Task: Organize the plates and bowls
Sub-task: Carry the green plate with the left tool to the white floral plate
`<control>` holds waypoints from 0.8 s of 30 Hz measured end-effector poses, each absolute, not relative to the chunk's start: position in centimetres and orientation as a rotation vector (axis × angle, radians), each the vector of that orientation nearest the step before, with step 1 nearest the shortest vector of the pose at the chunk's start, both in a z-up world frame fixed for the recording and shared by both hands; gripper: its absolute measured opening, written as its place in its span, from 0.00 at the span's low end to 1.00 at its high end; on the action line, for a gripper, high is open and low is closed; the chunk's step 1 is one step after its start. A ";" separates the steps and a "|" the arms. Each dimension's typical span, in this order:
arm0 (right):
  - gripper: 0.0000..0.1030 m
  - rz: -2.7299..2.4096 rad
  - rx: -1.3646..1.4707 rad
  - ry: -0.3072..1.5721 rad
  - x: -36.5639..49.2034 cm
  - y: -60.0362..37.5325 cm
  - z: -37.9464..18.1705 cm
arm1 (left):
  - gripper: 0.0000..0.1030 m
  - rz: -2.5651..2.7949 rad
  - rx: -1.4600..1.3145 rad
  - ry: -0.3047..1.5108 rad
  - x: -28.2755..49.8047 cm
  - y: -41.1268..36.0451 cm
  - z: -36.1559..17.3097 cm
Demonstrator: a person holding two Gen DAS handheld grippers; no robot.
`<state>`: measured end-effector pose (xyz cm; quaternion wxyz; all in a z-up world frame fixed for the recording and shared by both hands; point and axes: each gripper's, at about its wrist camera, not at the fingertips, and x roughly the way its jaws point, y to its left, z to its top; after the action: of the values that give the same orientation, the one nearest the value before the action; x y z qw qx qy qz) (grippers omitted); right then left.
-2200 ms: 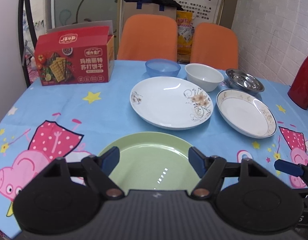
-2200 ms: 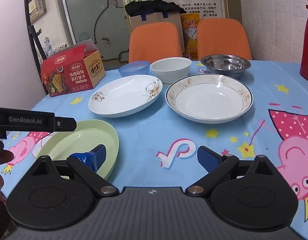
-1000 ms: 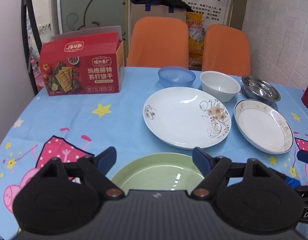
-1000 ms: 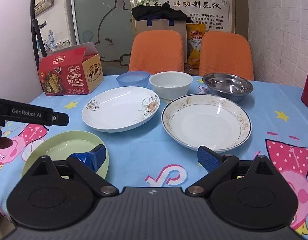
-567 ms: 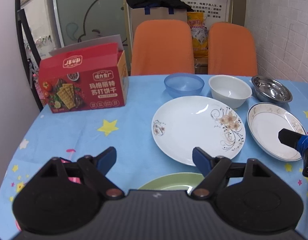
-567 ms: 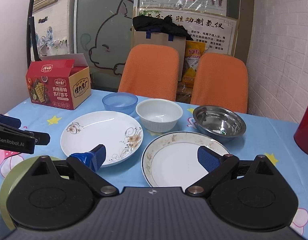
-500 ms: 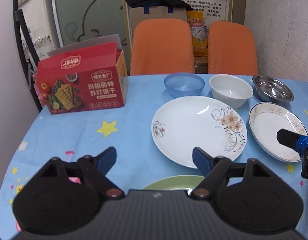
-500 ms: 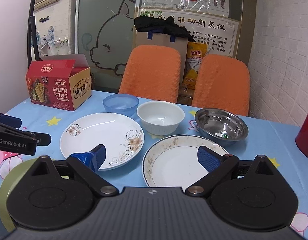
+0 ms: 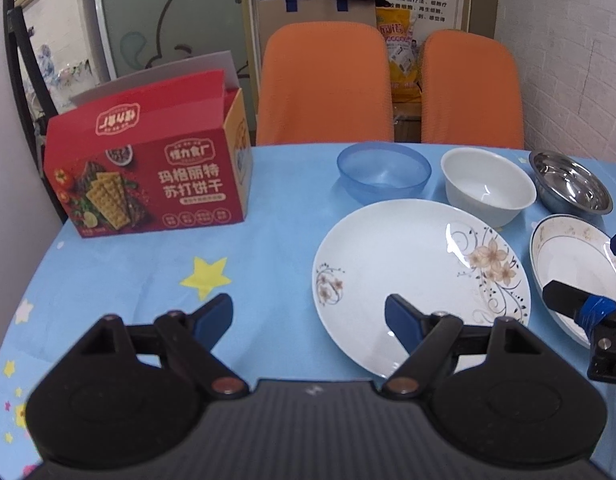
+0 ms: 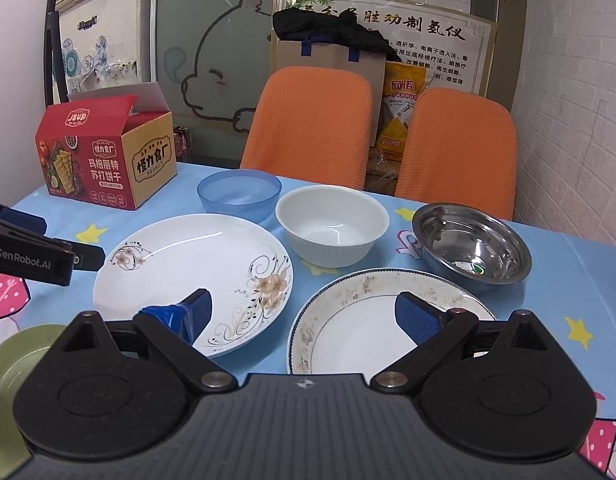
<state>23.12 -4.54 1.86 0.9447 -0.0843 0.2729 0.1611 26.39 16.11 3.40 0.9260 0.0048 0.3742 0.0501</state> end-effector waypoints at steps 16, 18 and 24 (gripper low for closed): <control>0.83 0.399 -0.266 0.595 28.1 -1.1 0.3 | 0.77 0.065 0.001 0.818 30.1 17.4 2.1; 0.83 0.418 -0.290 0.609 29.0 -0.4 -0.2 | 0.77 0.057 0.001 0.832 30.7 17.6 1.8; 0.83 0.426 -0.331 0.681 30.9 0.8 -2.3 | 0.77 0.011 -0.030 0.879 32.2 18.0 0.5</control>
<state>30.94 0.76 -2.34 0.9071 -0.1602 0.3299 0.2065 32.25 17.96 0.50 0.9048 -0.0145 0.4256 0.0052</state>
